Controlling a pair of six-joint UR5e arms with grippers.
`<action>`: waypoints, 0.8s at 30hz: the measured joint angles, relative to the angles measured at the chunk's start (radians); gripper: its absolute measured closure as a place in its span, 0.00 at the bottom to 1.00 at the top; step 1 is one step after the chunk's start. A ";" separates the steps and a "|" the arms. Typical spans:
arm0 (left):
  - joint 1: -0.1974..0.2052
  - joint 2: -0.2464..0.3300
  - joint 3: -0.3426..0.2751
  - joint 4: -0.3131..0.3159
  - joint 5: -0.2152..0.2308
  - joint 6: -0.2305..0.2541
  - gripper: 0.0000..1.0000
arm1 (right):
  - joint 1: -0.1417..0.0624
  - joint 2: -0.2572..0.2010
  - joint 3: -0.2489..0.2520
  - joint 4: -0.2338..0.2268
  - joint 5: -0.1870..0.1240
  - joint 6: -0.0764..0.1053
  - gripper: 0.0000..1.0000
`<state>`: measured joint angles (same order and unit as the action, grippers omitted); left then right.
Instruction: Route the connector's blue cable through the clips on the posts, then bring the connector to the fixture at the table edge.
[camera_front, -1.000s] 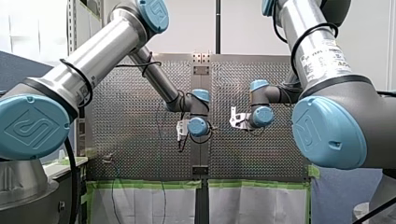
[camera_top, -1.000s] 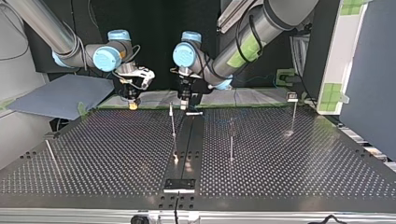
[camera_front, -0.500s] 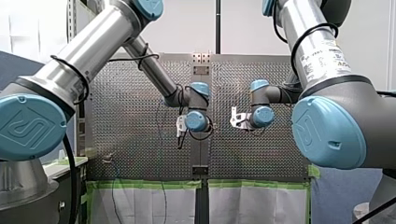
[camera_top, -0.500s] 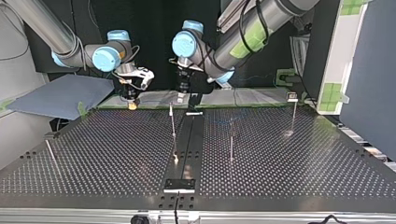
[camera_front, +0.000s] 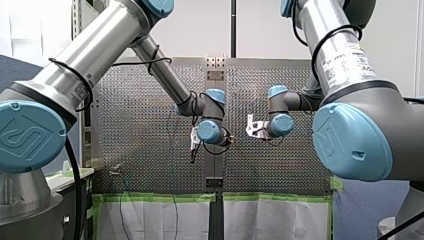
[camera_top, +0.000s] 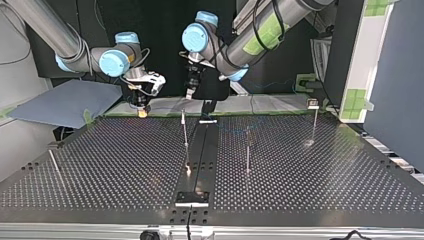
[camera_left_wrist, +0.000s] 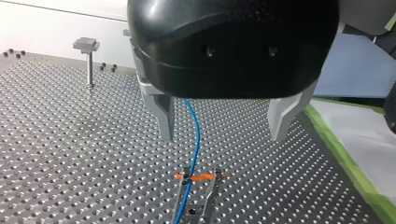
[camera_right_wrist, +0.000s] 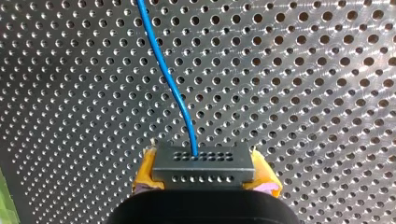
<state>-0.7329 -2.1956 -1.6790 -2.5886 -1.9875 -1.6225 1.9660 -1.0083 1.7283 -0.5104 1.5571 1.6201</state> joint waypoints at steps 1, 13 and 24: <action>0.001 0.000 0.000 0.005 0.000 -0.001 0.02 | 0.000 0.000 0.000 0.001 0.000 0.000 1.00; 0.013 0.000 0.000 0.057 -0.071 0.004 0.02 | -0.003 0.000 0.000 0.004 0.000 0.000 1.00; 0.013 0.000 0.000 0.055 -0.086 0.003 0.02 | -0.003 0.000 0.000 0.005 0.000 0.000 1.00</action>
<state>-0.7197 -2.1956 -1.6794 -2.5339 -2.0733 -1.6197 1.9628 -1.0080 1.7286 -0.5050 1.5572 1.6201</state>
